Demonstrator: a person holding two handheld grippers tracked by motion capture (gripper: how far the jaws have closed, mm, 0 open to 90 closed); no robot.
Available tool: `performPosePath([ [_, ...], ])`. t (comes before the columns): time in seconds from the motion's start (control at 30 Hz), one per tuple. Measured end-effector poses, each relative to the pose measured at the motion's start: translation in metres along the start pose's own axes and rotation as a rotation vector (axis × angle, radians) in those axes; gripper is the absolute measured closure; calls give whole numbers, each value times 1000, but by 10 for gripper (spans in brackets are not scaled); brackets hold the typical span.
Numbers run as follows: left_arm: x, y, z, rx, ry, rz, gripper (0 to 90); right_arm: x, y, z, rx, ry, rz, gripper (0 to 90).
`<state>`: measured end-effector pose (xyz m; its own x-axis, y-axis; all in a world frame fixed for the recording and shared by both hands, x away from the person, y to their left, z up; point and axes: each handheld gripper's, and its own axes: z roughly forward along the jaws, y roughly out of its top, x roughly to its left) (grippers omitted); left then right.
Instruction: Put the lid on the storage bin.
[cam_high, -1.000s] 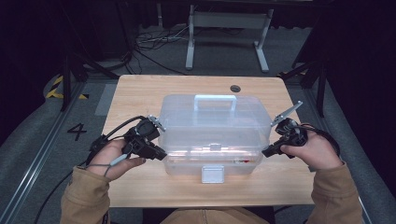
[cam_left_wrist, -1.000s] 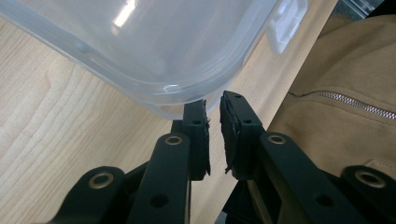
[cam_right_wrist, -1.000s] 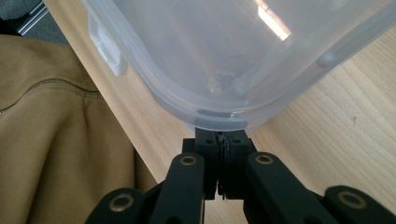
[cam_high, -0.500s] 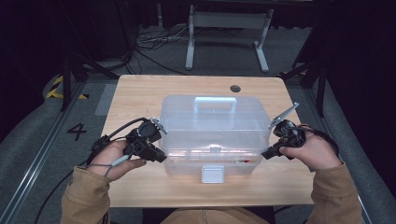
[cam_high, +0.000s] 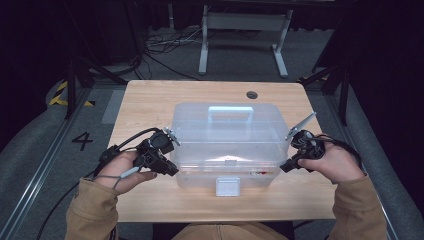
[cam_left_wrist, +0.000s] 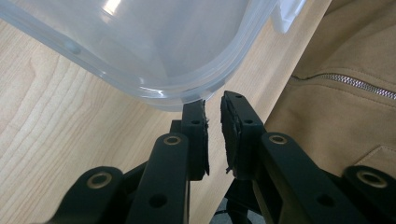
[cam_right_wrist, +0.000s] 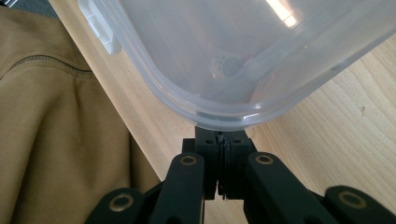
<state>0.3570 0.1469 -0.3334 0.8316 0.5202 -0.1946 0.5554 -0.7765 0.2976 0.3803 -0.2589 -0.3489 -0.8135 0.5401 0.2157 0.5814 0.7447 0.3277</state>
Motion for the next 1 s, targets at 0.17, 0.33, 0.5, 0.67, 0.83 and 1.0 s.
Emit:
performPosePath([
  [0.17, 0, 0, 2, 16, 0, 3, 794, 0, 0, 2, 19, -1, -7, 879],
  [0.33, 1, 1, 6, 33, -6, 7, 794, -1, 0, 4, 31, 2, -3, 879],
  [0.5, 1, 1, 9, 51, -10, 9, 793, -2, 0, 6, 46, 3, -4, 878],
  [0.67, 2, 2, 14, 78, -16, 12, 786, -2, 0, 7, 59, 2, -5, 878],
  [0.83, 5, 1, 19, 106, -38, 15, 782, -3, 0, 10, 87, 4, -14, 878],
  [1.0, 12, -1, 33, 167, -81, -1, 752, -5, -2, 14, 115, 7, -21, 873],
])
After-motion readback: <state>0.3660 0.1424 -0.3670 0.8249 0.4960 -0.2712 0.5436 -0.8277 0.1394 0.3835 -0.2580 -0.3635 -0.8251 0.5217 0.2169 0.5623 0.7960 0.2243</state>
